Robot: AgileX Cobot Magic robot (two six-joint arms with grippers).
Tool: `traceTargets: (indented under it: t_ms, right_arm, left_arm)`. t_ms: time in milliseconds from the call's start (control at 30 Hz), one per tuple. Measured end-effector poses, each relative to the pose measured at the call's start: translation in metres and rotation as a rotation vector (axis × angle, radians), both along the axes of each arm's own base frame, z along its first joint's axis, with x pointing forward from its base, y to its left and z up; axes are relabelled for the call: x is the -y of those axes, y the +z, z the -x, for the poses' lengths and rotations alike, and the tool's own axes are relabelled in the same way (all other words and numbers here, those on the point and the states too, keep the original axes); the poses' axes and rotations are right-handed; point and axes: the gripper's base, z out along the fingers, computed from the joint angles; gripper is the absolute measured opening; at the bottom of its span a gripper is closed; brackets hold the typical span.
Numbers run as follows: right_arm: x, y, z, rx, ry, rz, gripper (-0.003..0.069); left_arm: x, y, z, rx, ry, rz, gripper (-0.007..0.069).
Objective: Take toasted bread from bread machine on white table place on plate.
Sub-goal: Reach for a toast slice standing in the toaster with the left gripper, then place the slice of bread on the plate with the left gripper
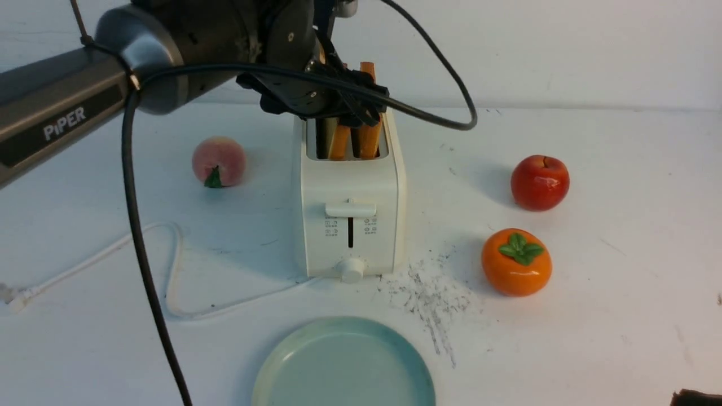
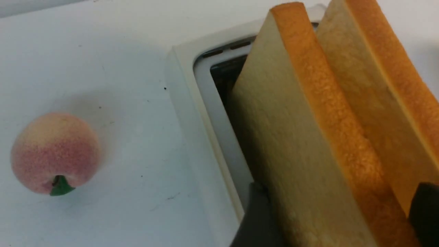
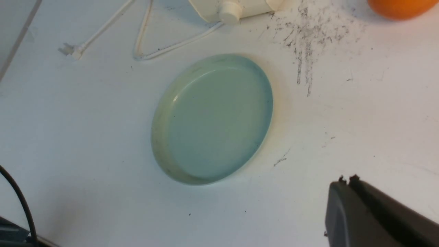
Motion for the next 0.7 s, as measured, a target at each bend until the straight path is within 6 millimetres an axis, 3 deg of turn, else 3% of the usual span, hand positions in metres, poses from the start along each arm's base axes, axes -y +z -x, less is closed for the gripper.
traceTargets:
  t_ms: [67,167,267,300,467,500,533,567,600,700]
  right_arm:
    - [0.000,0.000,0.000,0.000,0.000,0.000,-0.0008]
    - [0.000,0.000,0.000,0.000,0.000,0.000,-0.0008]
    - [0.000,0.000,0.000,0.000,0.000,0.000,-0.0005]
    - [0.000,0.000,0.000,0.000,0.000,0.000,-0.0005]
    - [0.000,0.000,0.000,0.000,0.000,0.000,-0.0001]
    - [0.000,0.000,0.000,0.000,0.000,0.000,0.0000]
    - [0.000,0.000,0.000,0.000,0.000,0.000,0.0001]
    - [0.000,0.000,0.000,0.000,0.000,0.000,0.0001]
    - [0.000,0.000,0.000,0.000,0.000,0.000,0.0001]
    - [0.000,0.000,0.000,0.000,0.000,0.000,0.0003]
  left_arm:
    - [0.000,-0.003,-0.001,-0.008,0.003,-0.005,0.0463]
    - [0.000,-0.005,-0.001,-0.019,0.017,-0.003,0.0246]
    - [-0.004,0.005,0.003,-0.004,0.027,0.001,0.0060]
    - [-0.004,0.007,0.004,-0.001,0.027,0.002,0.0057]
    - [-0.019,0.060,0.030,0.103,0.029,0.058,0.0069]
    - [-0.028,0.087,0.048,0.144,0.033,0.091,0.0069]
    - [-0.033,0.099,0.058,0.153,0.034,0.109,0.0069]
    - [-0.035,0.102,0.060,0.156,0.035,0.110,0.0069]
    - [-0.045,0.122,0.081,0.160,0.032,0.122,0.0069]
    - [-0.063,0.143,0.116,0.107,-0.009,0.056,0.0069]
